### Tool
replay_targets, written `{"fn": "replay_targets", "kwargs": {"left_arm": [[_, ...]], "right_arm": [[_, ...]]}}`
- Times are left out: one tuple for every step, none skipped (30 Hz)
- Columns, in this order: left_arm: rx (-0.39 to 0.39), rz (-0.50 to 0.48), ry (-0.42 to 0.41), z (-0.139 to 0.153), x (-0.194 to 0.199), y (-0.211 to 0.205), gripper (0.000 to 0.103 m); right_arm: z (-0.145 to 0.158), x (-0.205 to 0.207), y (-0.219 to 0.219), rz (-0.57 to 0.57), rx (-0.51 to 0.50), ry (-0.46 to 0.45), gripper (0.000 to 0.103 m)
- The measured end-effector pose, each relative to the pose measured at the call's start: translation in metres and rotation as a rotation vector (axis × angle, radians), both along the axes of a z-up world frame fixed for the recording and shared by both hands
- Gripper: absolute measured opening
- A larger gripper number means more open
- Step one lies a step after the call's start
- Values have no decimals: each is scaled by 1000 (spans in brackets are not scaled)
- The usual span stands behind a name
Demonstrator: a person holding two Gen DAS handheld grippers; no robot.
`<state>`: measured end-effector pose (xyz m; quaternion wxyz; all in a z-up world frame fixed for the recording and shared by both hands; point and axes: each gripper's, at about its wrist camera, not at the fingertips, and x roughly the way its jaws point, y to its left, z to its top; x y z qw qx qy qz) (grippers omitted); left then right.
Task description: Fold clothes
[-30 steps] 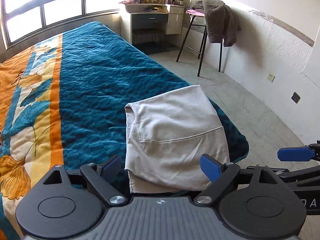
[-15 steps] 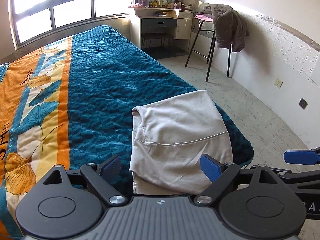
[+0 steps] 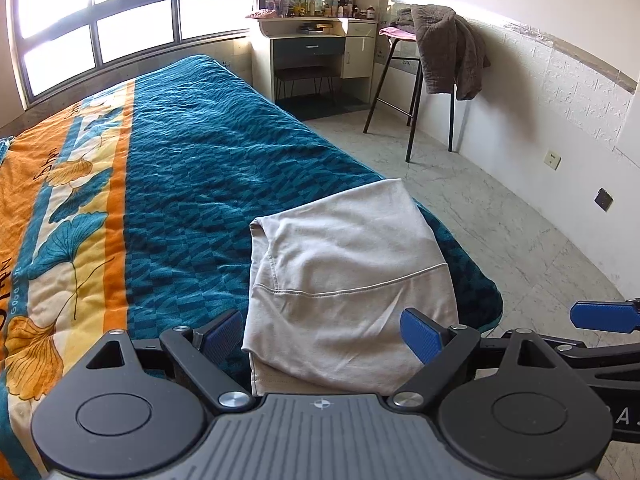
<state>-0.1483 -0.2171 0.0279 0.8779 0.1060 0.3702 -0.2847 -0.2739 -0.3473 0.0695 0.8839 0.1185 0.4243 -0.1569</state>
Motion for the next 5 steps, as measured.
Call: {"fn": "replay_targets", "kwargs": {"left_arm": [[-2, -2, -2, 0, 0, 0, 87], [-3, -4, -3, 0, 0, 0, 87], [-5, -3, -2, 0, 0, 1, 87], [-7, -1, 0, 0, 1, 2, 87], [-10, 2, 3, 1, 1, 3, 87]], "right_arm": [[0, 0, 0, -1, 0, -1, 78], [0, -1, 0, -3, 1, -2, 78], [0, -1, 0, -4, 1, -3, 78], [0, -1, 1, -2, 4, -5, 78], [0, -1, 1, 0, 7, -7, 78]]}}
